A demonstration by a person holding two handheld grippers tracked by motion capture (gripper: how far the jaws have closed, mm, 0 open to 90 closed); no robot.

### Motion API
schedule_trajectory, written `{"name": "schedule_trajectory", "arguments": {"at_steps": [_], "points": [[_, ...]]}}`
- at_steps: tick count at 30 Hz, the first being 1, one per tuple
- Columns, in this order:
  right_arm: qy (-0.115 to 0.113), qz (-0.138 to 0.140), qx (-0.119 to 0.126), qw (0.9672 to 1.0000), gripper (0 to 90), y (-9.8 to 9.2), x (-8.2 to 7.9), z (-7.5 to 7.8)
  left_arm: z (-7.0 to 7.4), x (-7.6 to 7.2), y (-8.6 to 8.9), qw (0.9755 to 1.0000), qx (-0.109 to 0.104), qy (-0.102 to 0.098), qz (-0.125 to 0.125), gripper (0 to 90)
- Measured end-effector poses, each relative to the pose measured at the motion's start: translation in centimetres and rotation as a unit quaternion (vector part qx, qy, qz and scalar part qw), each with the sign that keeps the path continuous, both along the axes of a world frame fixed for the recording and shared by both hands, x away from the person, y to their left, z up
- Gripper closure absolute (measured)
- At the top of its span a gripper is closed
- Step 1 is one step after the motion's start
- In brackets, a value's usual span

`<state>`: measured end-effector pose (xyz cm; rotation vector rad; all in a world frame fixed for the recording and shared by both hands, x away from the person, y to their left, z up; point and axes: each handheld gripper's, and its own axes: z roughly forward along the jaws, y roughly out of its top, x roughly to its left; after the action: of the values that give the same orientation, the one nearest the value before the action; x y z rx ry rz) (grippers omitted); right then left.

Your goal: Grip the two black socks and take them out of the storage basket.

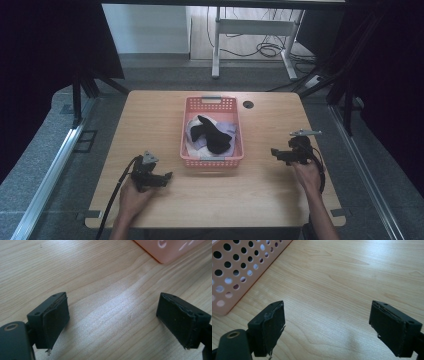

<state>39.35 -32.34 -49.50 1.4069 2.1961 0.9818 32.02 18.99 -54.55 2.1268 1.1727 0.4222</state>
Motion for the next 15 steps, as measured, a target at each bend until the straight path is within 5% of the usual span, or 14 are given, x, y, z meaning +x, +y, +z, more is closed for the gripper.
{"name": "schedule_trajectory", "arguments": {"at_steps": [15], "points": [[-0.019, 0.023, -0.005, 0.9995, 0.0, 0.98, -0.08, 0.28, 0.00, 0.00, 0.00, 1.0000, 0.000, 0.000, 0.000, 10.7]]}}
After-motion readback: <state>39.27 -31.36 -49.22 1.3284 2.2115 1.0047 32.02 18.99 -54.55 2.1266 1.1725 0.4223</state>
